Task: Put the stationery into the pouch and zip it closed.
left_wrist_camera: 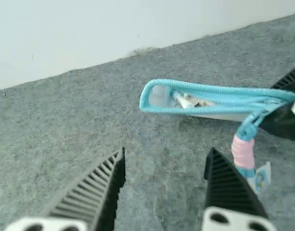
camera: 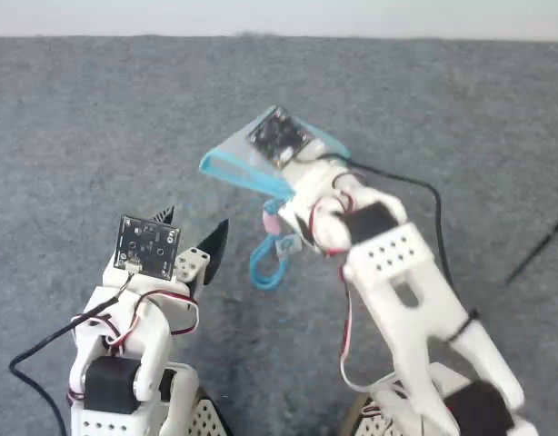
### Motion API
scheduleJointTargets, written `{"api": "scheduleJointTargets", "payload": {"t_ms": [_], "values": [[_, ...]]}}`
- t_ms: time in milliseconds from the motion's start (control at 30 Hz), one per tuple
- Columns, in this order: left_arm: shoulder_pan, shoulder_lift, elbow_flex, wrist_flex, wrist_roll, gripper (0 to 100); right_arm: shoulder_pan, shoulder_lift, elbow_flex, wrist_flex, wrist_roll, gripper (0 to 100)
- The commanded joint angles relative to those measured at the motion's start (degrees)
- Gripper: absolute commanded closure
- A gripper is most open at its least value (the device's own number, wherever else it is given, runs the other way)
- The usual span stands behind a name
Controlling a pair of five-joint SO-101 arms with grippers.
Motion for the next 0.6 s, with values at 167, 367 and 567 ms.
{"api": "scheduleJointTargets", "payload": {"t_ms": [167,367,567], "values": [[10.11,-0.26,5.14,-5.45,0.62,70,-0.92,-3.21,-8.18,11.21,-3.96,99.2],[11.78,-0.35,8.13,-8.35,0.79,68,-6.81,-12.7,-6.24,17.98,-4.22,99.2],[12.22,0.0,8.22,-8.35,0.88,68,-11.74,-19.56,0.53,17.89,-3.78,99.2]]}}
